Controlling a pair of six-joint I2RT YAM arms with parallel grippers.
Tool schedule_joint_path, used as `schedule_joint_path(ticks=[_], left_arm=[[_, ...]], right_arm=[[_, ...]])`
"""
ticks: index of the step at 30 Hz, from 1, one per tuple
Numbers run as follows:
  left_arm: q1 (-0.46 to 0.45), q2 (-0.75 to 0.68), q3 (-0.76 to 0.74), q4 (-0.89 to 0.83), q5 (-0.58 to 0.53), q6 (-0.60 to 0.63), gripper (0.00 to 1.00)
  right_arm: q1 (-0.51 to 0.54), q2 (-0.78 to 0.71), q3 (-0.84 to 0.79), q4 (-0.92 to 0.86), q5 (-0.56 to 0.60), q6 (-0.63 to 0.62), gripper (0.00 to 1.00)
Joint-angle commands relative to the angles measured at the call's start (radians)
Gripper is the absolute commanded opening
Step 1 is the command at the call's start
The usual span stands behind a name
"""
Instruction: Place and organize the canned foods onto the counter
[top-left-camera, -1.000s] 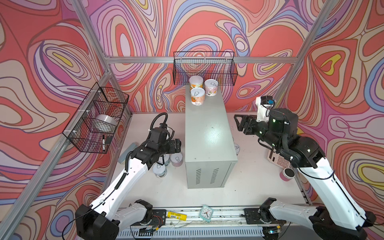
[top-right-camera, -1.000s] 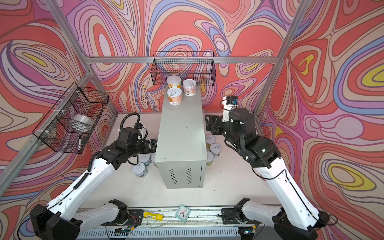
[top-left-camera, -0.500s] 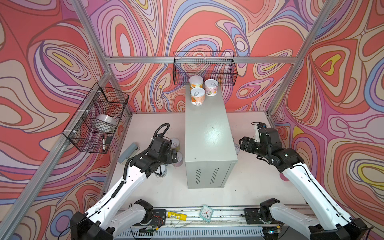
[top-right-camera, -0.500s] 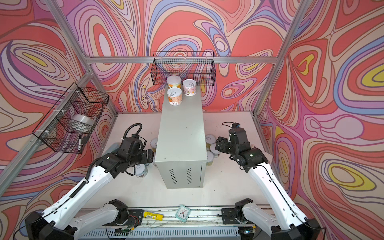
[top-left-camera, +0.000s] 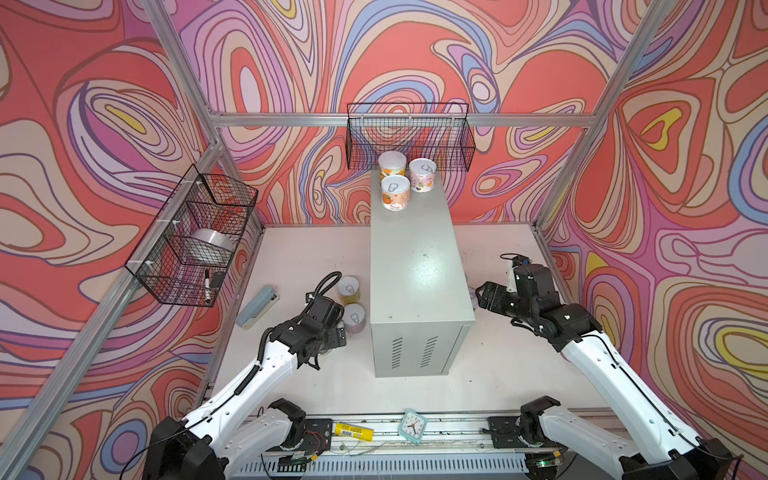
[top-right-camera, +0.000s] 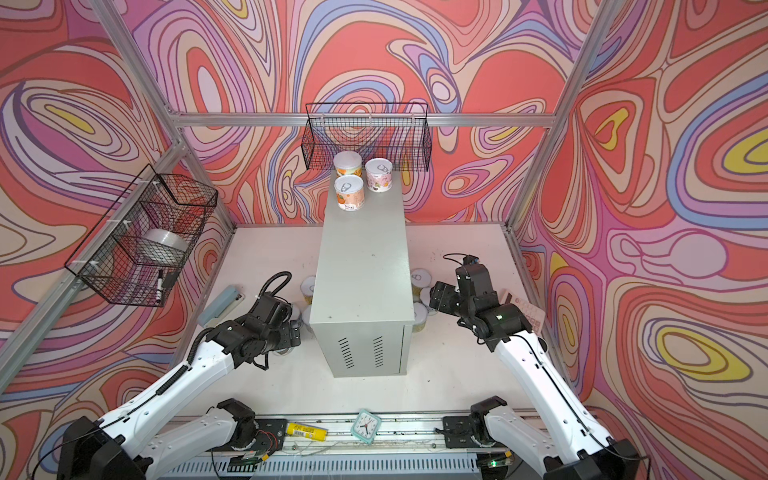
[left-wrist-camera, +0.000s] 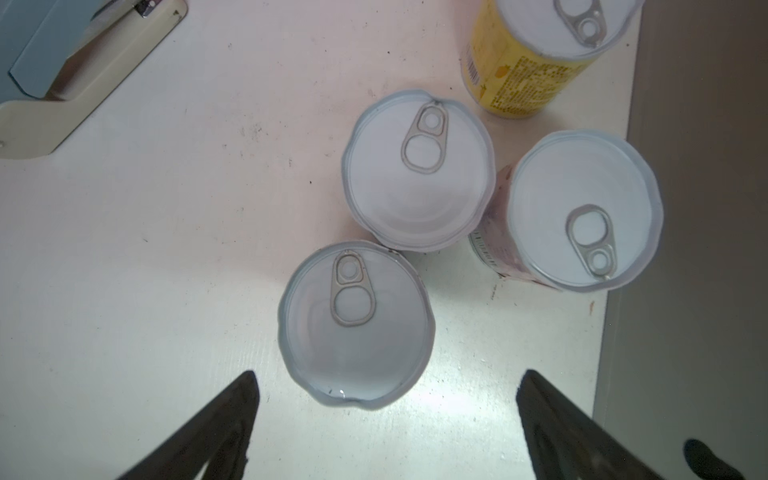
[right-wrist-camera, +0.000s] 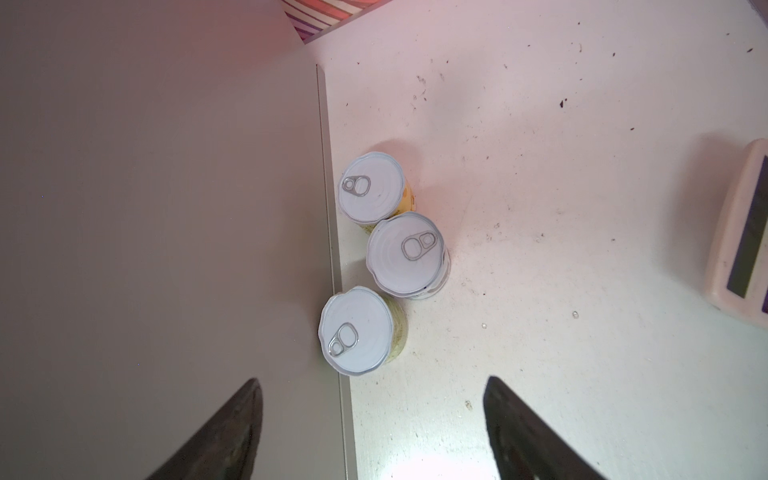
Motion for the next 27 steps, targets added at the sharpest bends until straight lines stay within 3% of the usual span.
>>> schedule_joint_path(ticks=[1,12,27], left_arm=[[-0.003,-0.002,-0.020,0.053,-0.047,-0.033,0.98],[0.042,0.150,-0.011,0.119,-0.039,-0.028,0.98],[0.091,0.226,-0.036,0.168,0.006,-0.035,0.95]], right_arm=[[-0.003,-0.019,0.005,0.001,0.012,-0.008,0.86],[-0.003,-0.030,-0.031,0.013,-0.001,-0.003,0.86],[-0.003,-0.027,-0.062,0.033,-0.012,-0.001,0.85]])
